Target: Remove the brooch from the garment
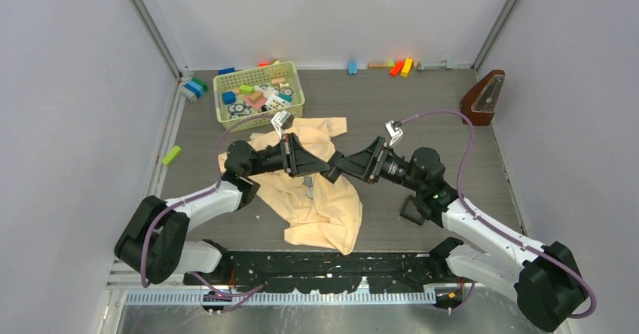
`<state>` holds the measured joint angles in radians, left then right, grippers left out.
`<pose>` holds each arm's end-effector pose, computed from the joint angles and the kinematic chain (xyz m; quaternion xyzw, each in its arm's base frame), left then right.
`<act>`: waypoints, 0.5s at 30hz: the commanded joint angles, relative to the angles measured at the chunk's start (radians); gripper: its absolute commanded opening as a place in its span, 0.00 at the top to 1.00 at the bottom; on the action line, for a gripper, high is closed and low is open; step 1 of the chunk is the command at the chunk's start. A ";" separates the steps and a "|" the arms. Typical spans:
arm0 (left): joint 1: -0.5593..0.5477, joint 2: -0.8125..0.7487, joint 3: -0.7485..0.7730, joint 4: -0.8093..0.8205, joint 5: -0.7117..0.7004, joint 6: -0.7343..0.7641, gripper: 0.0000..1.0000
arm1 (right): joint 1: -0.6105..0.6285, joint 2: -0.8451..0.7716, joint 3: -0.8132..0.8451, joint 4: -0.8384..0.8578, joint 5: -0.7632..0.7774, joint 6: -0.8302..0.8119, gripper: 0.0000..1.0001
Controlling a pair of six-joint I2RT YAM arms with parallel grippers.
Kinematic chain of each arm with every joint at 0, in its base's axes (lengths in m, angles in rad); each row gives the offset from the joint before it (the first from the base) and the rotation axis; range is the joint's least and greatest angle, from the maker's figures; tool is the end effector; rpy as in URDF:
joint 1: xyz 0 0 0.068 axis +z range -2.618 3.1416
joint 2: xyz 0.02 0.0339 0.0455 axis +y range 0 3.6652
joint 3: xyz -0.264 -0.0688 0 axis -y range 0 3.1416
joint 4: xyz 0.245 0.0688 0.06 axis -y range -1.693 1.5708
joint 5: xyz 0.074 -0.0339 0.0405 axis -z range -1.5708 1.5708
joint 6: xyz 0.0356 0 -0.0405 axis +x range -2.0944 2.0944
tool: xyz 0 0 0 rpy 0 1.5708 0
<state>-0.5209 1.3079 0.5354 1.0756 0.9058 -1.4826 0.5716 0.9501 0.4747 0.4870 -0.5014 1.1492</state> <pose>0.2119 -0.1539 0.2691 0.0663 0.6352 -0.7500 0.1721 0.1732 0.1318 0.2707 0.0248 0.7031 0.6360 0.3171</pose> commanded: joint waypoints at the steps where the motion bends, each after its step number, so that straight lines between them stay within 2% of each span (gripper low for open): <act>1: 0.022 0.000 0.003 0.105 0.025 -0.009 0.85 | -0.019 0.006 0.015 0.041 -0.002 0.000 0.76; 3: 0.022 0.003 0.005 0.098 0.029 -0.007 0.82 | -0.019 0.008 0.016 0.040 -0.003 0.000 0.76; 7: 0.022 0.003 0.008 0.087 0.045 -0.006 0.65 | -0.019 0.017 0.022 0.029 -0.005 -0.006 0.76; 9: 0.022 -0.006 0.010 0.059 0.050 0.009 0.64 | -0.019 0.022 0.024 0.028 -0.008 -0.006 0.76; 12: 0.022 -0.019 0.014 -0.001 0.051 0.043 0.71 | -0.019 0.027 0.026 0.030 -0.012 -0.007 0.76; 15: 0.023 -0.025 0.019 -0.027 0.056 0.059 0.70 | -0.019 0.033 0.031 0.028 -0.016 -0.009 0.75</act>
<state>-0.5018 1.3148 0.5354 1.0653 0.9363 -1.4639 0.5541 0.9749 0.4747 0.4843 -0.5114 1.1542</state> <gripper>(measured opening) 0.298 0.745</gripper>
